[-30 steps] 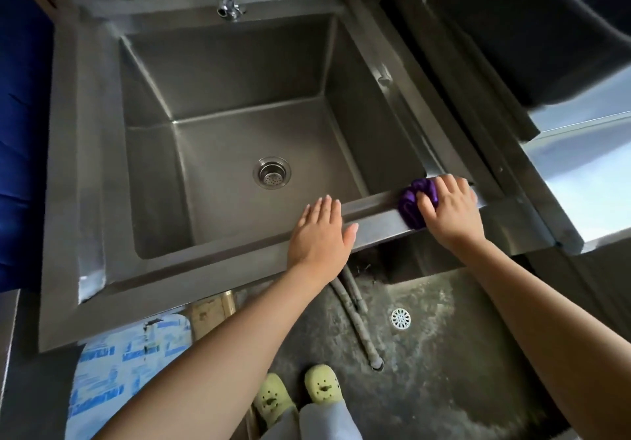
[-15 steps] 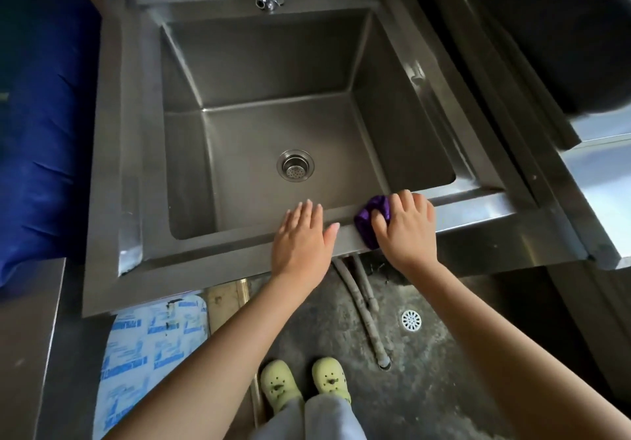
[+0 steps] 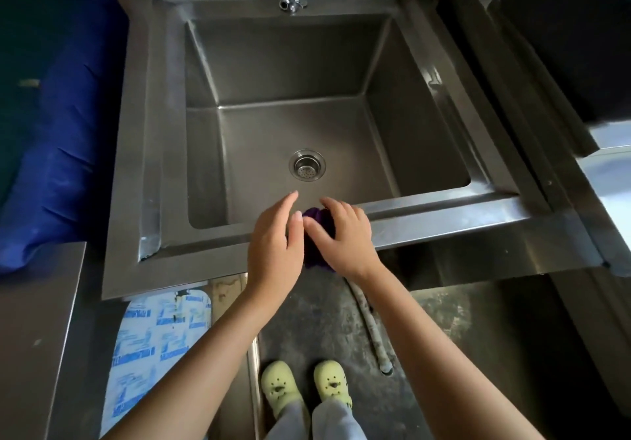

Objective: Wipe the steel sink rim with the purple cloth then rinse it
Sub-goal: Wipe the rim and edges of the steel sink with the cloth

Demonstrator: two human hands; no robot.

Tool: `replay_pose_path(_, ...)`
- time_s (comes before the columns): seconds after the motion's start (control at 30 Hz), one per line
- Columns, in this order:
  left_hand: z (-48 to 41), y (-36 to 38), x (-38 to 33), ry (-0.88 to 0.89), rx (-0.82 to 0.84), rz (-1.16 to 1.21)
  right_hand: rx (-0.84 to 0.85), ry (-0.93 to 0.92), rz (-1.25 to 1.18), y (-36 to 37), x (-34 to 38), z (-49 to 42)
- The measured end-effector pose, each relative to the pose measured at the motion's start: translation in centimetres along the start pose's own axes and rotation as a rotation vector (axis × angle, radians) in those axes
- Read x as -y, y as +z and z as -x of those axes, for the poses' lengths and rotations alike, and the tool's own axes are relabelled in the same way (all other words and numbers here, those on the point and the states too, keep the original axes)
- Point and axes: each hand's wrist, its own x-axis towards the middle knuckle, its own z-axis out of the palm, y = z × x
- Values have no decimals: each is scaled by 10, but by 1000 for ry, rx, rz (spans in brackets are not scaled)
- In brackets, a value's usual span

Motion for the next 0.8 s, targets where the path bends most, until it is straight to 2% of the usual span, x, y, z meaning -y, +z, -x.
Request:
replay_pose_path(0.07, -5, 6, -7, 87, 57, 5, 77, 92, -393, -18, 1, 3)
replay_pose_path(0.13, -14, 20, -10, 227, 239, -132, -5, 153, -486, -32, -14, 6)
replay_pose_path(0.2, -21, 36, -9, 373, 357, -385, -197, 199, -298, -45, -43, 6)
replay_pose_path(0.27, -27, 46, -13, 429, 401, -485, -335, 287, -44, -61, -79, 3)
replay_pose_path(0.33, -34, 57, -17, 452, 436, -449, -393, 383, 164, -81, -118, -1)
replay_pose_path(0.43, -43, 77, -26, 453, 461, -348, -374, 495, 304, -101, -158, -7)
replay_pose_path(0.67, -64, 151, -72, 483, 564, -212, -374, 420, 305, -100, -174, -9)
replay_pose_path(0.8, -77, 193, -106, 527, 655, -180, -399, 321, 196, -119, -193, 0)
